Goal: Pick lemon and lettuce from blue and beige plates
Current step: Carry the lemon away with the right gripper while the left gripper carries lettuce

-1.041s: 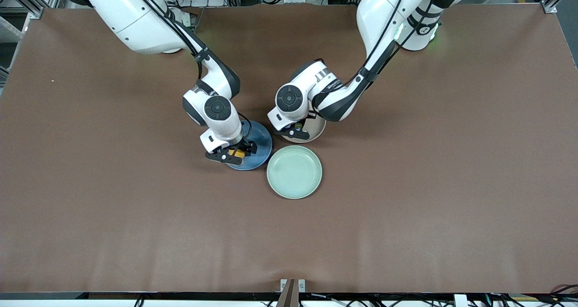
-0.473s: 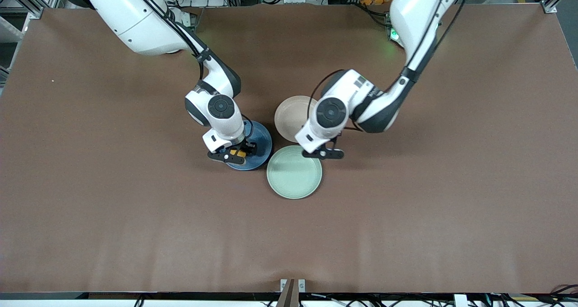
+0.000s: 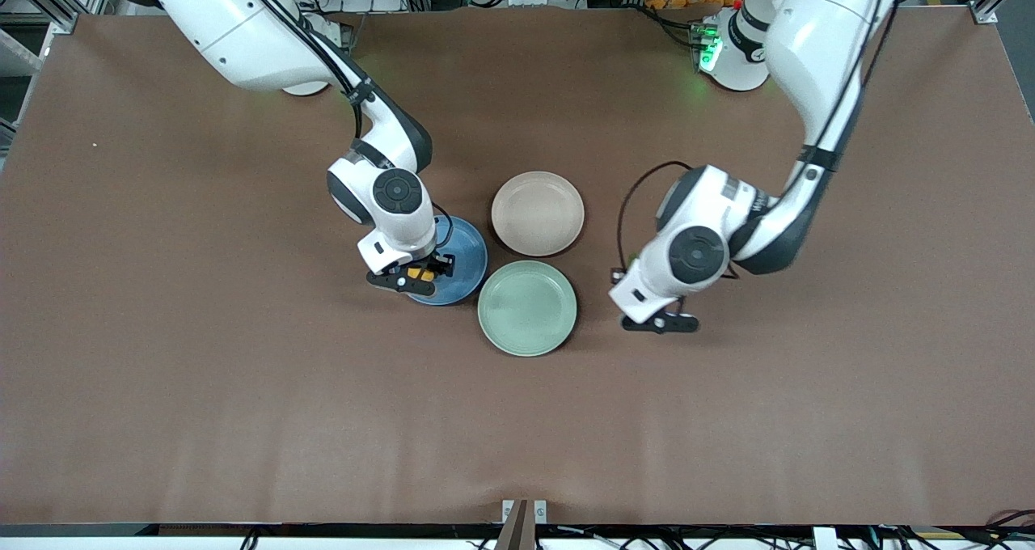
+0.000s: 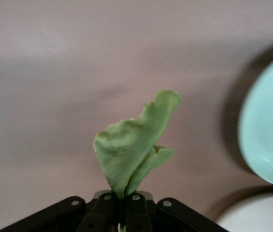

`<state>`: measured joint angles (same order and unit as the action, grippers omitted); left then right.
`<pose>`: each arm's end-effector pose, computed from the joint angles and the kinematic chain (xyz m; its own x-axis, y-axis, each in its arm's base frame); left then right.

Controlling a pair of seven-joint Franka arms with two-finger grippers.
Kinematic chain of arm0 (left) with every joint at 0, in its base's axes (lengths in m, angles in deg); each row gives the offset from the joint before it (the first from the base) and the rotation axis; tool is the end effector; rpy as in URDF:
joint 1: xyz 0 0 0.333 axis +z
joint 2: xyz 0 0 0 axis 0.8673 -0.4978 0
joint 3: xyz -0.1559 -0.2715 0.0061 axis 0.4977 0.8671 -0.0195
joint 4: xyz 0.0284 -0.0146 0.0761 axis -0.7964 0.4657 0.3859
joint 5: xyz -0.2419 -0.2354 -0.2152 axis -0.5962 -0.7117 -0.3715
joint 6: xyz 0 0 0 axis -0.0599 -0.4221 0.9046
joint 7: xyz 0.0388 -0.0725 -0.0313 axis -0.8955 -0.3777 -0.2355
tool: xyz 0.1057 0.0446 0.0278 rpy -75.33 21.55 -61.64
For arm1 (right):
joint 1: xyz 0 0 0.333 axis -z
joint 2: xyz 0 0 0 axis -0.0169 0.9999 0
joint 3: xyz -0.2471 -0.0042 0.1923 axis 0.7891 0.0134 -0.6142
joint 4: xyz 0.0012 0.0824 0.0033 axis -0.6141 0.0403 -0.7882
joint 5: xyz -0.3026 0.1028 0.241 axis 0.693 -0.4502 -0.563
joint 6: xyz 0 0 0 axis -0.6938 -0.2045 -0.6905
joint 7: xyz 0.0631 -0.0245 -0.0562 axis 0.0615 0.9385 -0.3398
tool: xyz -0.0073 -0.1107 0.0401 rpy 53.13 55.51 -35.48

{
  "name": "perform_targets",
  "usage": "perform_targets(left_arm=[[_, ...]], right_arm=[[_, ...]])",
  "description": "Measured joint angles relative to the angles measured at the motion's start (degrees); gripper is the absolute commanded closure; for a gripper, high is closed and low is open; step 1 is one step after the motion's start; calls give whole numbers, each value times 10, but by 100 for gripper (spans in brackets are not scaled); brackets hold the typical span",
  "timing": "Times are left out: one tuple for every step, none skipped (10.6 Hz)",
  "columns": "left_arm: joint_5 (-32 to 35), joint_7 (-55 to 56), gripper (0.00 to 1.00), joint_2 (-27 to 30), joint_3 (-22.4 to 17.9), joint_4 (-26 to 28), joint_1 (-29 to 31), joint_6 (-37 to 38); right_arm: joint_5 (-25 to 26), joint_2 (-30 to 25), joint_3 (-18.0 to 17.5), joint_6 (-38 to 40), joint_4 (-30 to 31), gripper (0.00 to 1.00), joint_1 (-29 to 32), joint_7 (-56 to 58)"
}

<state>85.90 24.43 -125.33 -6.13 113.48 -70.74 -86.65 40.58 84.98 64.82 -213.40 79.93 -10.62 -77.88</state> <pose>0.6251 -0.2825 0.2599 0.9808 -0.0821 -0.1770 -0.0852 -0.9963 -0.0101 0.5368 0.3383 0.1998 0.9819 -0.1831 0.0475 -0.1867 -0.9785 0.0876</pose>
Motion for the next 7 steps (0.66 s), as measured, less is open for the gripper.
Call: perform_targets(left_arm=[[15, -37, 100, 0, 0, 0, 24, 0], [21, -77, 100, 0, 0, 1, 46, 0], [22, -113, 100, -1, 0, 2, 64, 1], [22, -134, 100, -2, 0, 4, 78, 1], [22, -144, 92, -6, -1, 5, 85, 1], [24, -145, 39, -12, -1, 6, 86, 1], [25, -145, 0, -16, -1, 6, 85, 1]], right_arm=[[-11, -14, -1, 14, -1, 60, 5, 20], [-30, -29, -1, 33, -1, 59, 13, 50], [-55, -45, 2, 50, -1, 56, 24, 89], [-77, -60, 10, 67, -1, 56, 33, 130], [-91, -73, 27, 78, 0, 55, 39, 171], [-103, -82, 47, 80, 1, 55, 44, 208], [-114, -88, 68, 82, 4, 55, 50, 246]])
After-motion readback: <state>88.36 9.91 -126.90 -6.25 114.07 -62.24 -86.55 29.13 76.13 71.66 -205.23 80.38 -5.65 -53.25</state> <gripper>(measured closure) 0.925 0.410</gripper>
